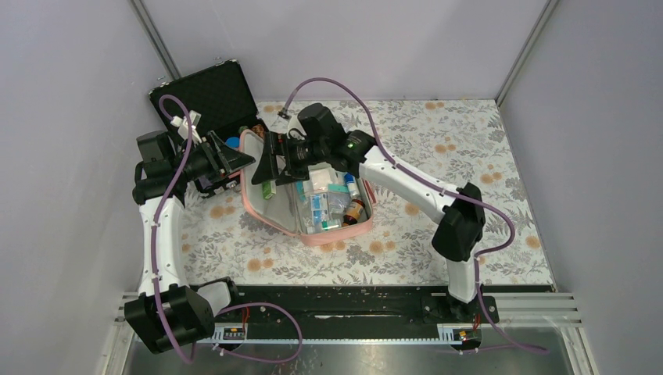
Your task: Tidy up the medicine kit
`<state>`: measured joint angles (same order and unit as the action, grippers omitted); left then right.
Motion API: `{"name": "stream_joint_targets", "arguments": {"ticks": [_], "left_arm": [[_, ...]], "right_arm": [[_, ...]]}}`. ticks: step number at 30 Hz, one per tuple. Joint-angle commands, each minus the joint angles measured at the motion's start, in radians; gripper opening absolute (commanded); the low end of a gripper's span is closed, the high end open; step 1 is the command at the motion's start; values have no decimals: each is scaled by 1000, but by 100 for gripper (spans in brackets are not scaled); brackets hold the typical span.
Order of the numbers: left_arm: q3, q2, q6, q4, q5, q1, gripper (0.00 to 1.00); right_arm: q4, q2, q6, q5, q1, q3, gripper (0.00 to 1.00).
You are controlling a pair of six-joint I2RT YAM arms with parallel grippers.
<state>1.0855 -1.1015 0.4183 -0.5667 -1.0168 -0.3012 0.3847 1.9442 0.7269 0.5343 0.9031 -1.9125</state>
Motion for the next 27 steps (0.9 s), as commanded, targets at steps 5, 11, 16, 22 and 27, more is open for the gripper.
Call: {"name": "stream_joint_targets", "arguments": {"ticks": [5,11,16,22,27], "left_arm": [[12,5,-9,33,-48,1,57],[10,4,-8,33,-50,1,57],[9,3,-7,33,-48,1,57],[9,0,-5,34,-52,1,57],[10,3,-4,34,-54,1,57]], "right_arm": [[-17,34,25,18,0,-28,100],[-46,46,54,43,2,-33,99],[-91,62,109,86,9,-61,99],[-96,105,121,96,33,-133,100],[-94,127,124,93,38,-143,100]]}}
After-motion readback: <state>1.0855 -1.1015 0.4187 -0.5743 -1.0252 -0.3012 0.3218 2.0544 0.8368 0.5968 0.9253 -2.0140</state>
